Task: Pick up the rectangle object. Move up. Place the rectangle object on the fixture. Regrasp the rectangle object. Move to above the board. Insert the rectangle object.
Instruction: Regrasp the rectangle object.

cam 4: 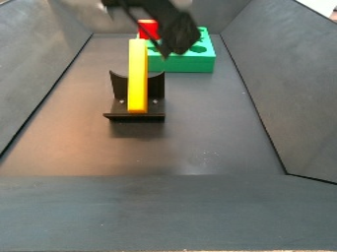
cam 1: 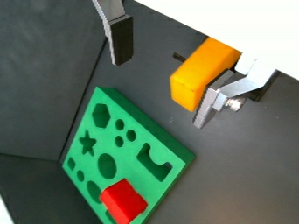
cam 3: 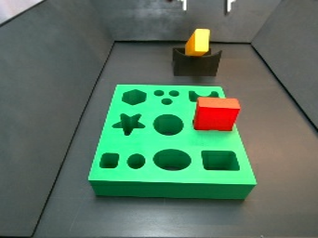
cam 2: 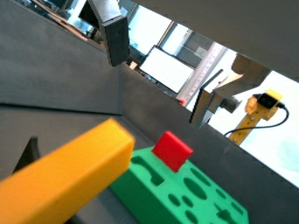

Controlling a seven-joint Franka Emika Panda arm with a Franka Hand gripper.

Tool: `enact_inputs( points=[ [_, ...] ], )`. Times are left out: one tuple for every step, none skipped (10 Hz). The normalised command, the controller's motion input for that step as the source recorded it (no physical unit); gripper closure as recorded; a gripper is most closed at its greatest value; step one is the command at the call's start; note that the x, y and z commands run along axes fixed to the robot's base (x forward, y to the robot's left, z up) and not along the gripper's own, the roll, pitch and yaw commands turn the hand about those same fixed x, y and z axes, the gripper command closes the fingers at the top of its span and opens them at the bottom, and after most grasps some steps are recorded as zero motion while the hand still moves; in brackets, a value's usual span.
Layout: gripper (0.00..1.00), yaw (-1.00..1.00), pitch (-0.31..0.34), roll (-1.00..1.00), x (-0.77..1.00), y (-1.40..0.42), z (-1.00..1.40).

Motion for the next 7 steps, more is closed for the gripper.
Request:
enact_inputs(
  points=[
    [0.0, 0.07, 0.018, -0.01, -0.03, 0.01, 0.2],
    [0.0, 0.04, 0.054, 1.0, 0.15, -0.71, 0.73],
    [0.0, 0.04, 0.054, 1.0, 0.15, -0.67, 0.69],
    [0.0, 0.04, 0.053, 1.0, 0.07, -0.54, 0.57],
    [0.0, 0.04, 0.05, 1.0, 0.02, -0.34, 0.38],
    [0.0, 0.04, 0.047, 1.0, -0.01, -0.13, 0.11],
    [0.0, 0.04, 0.047, 1.0, 0.01, -0.08, 0.04]
  ],
)
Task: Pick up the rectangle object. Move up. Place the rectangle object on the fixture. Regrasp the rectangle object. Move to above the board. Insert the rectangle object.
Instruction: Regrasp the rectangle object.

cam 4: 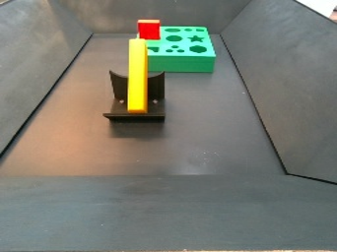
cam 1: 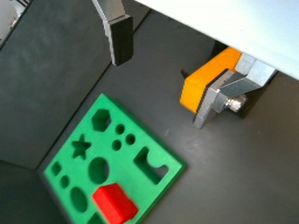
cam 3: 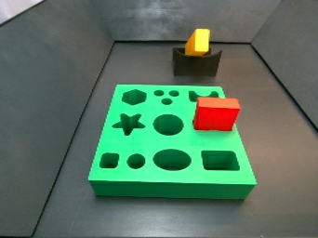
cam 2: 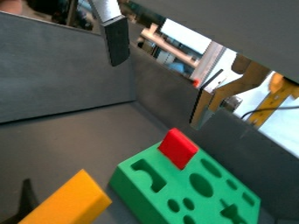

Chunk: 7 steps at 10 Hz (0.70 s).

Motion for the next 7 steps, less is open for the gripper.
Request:
enact_inputs(
  points=[
    [0.0, 0.04, 0.048, 1.0, 0.0, -0.06, 0.04],
    [0.0, 0.04, 0.047, 1.0, -0.01, -0.04, 0.04],
    [0.0, 0.04, 0.044, 1.0, -0.01, -0.03, 0.01],
    [0.0, 0.04, 0.041, 1.0, -0.01, -0.03, 0.01],
    [0.0, 0.04, 0.038, 1.0, 0.0, -0.02, 0.01],
    [0.0, 0.04, 0.036, 1.0, 0.0, -0.02, 0.01],
    [0.0, 0.04, 0.035, 1.0, 0.0, -0.02, 0.01]
  ],
)
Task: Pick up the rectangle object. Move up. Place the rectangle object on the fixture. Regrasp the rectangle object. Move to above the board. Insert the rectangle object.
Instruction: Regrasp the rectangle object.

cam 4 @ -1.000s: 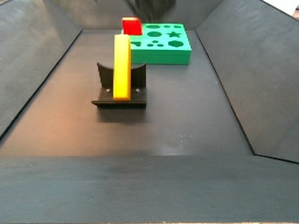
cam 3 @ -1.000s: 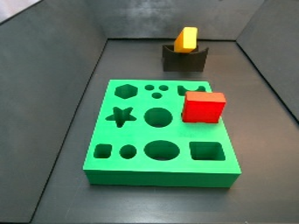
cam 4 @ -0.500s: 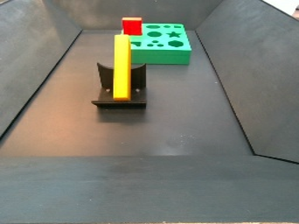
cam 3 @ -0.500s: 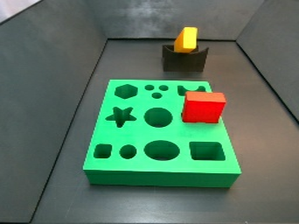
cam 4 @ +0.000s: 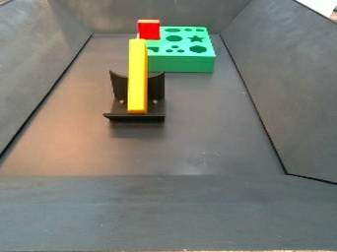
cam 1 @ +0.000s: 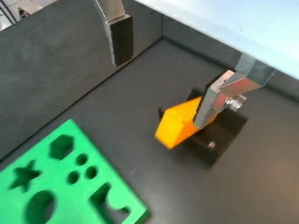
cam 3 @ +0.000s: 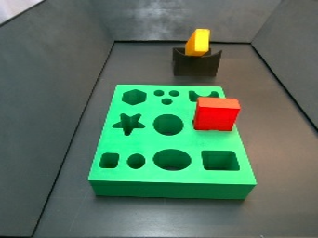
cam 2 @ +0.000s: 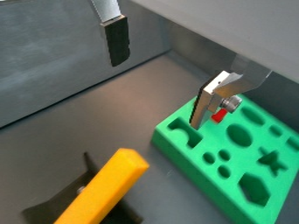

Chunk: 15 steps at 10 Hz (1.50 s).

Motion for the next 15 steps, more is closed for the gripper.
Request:
enact_inputs(
  points=[
    [0.0, 0.04, 0.034, 1.0, 0.01, -0.02, 0.01],
    [0.0, 0.04, 0.037, 1.0, 0.01, -0.02, 0.01],
    [0.0, 0.05, 0.044, 1.0, 0.01, -0.02, 0.01],
    [0.0, 0.05, 0.047, 1.0, 0.02, -0.02, 0.01],
    [0.0, 0.05, 0.056, 1.0, 0.03, -0.02, 0.0],
    [0.0, 0.05, 0.064, 1.0, 0.05, -0.03, 0.0],
    [0.0, 0.06, 0.077, 1.0, 0.06, -0.03, 0.0],
    [0.0, 0.07, 0.095, 1.0, 0.08, -0.03, -0.01],
    [0.0, 0.07, 0.112, 1.0, 0.1, -0.04, -0.01],
    [0.0, 0.08, 0.13, 1.0, 0.11, -0.04, -0.01],
    [0.0, 0.1, 0.151, 1.0, 0.12, -0.05, -0.01],
    [0.0, 0.11, 0.162, 1.0, 0.12, -0.05, -0.01],
    [0.0, 0.14, 0.19, 1.0, 0.11, -0.05, -0.01],
    [0.0, 0.16, 0.2, 1.0, 0.11, -0.05, -0.01],
    [0.0, 0.22, 0.222, 1.0, 0.11, -0.05, -0.01]
  ],
)
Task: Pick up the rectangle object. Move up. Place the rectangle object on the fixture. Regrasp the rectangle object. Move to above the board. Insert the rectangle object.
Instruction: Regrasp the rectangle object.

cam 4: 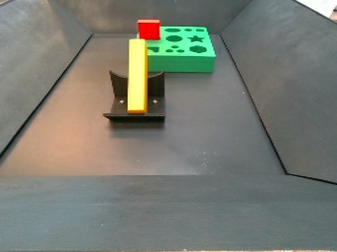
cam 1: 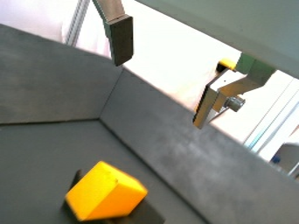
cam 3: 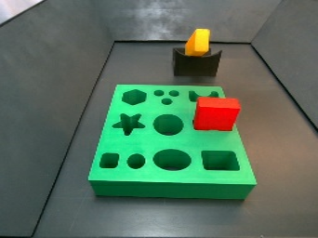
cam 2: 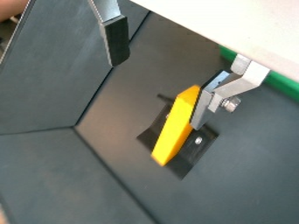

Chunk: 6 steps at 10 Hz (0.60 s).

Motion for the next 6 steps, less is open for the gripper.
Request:
enact_inputs(
  points=[
    [0.0, 0.25, 0.218, 0.89, 0.11, -0.05, -0.01],
    [0.0, 0.27, 0.174, 0.65, 0.12, -0.06, -0.01],
    [0.0, 0.27, 0.148, 0.54, 0.13, -0.06, -0.02],
    [0.0, 0.27, 0.086, 0.28, 0.14, -0.05, -0.01],
    [0.0, 0.26, 0.046, 0.19, 0.13, -0.05, 0.0],
    [0.0, 0.24, 0.013, 0.16, 0.11, -0.05, -0.01]
  ],
)
